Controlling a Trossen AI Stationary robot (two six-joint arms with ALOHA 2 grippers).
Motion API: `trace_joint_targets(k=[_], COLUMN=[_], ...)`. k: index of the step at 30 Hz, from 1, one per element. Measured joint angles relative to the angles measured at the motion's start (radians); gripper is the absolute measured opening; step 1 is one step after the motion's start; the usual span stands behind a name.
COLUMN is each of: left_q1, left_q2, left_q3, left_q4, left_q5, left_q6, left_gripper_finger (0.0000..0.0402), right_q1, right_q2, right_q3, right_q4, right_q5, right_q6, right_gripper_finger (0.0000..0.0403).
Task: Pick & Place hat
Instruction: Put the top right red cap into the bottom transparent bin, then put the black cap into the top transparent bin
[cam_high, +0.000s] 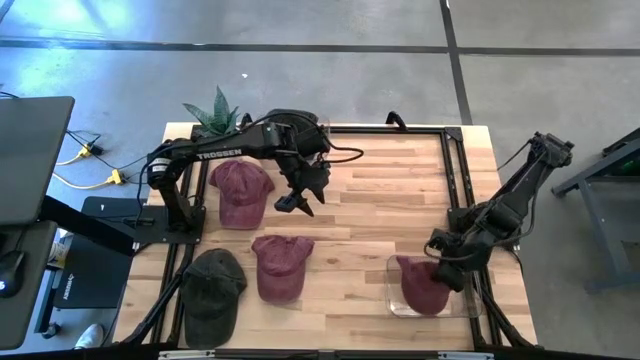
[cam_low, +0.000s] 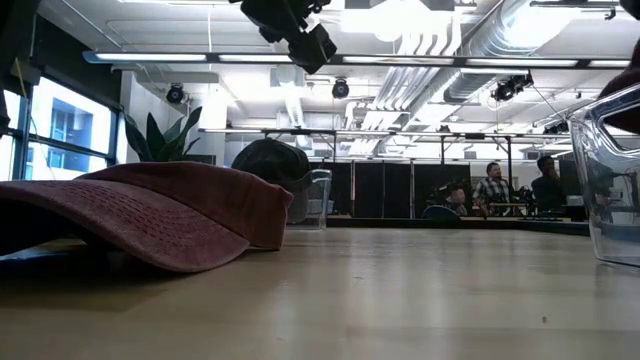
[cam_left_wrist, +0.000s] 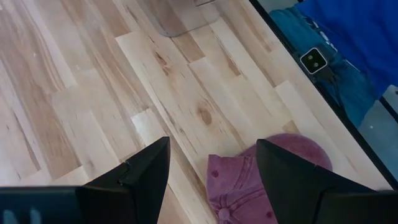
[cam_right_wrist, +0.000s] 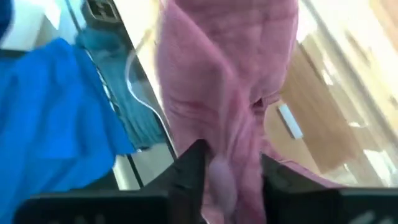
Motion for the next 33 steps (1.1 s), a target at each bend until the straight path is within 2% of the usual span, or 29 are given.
trace_joint_targets(k=[5, 13, 16, 21, 24, 26, 30, 33], left_q1=[0.0, 0.0, 0.0, -0.002, -0.002, -0.008, -0.021, -0.021], left_q2=[0.0, 0.0, 0.0, 0.001, 0.001, 0.0, 0.0, -0.036], left_q3=[0.0, 0.0, 0.002, 0.095, 0.173, 0.229, 0.325, 0.326], left_q4=[0.0, 0.002, 0.017, -0.04, -0.094, -0.138, -0.312, -0.397], left_q5=[-0.005, -0.005, -0.026, -0.201, -0.255, -0.284, -0.368, -0.37], left_q6=[-0.003, -0.004, -0.03, -0.118, -0.135, -0.135, -0.156, -0.162], left_gripper_finger=[0.023, 0.023, 0.023, 0.0229, 0.0229, 0.0229, 0.0229, 0.023], right_q1=[-0.017, -0.024, -0.034, -0.073, -0.107, -0.133, -0.193, -0.247], right_q2=[-0.083, -0.168, -0.199, -0.216, -0.207, -0.192, -0.122, -0.046], right_q3=[-0.002, -0.002, 0.003, 0.076, 0.11, 0.109, 0.084, 0.051], right_q4=[0.002, -0.079, -0.072, -0.044, 0.027, 0.154, 0.425, 0.545], right_q5=[0.024, 0.072, 0.17, 0.389, 0.491, 0.522, 0.495, 0.462], right_q6=[-0.012, -0.027, -0.097, -0.259, -0.425, -0.595, -0.923, -1.078], right_gripper_finger=[0.0134, 0.0141, 0.0141, 0.0141, 0.0142, 0.0142, 0.0142, 0.0142])
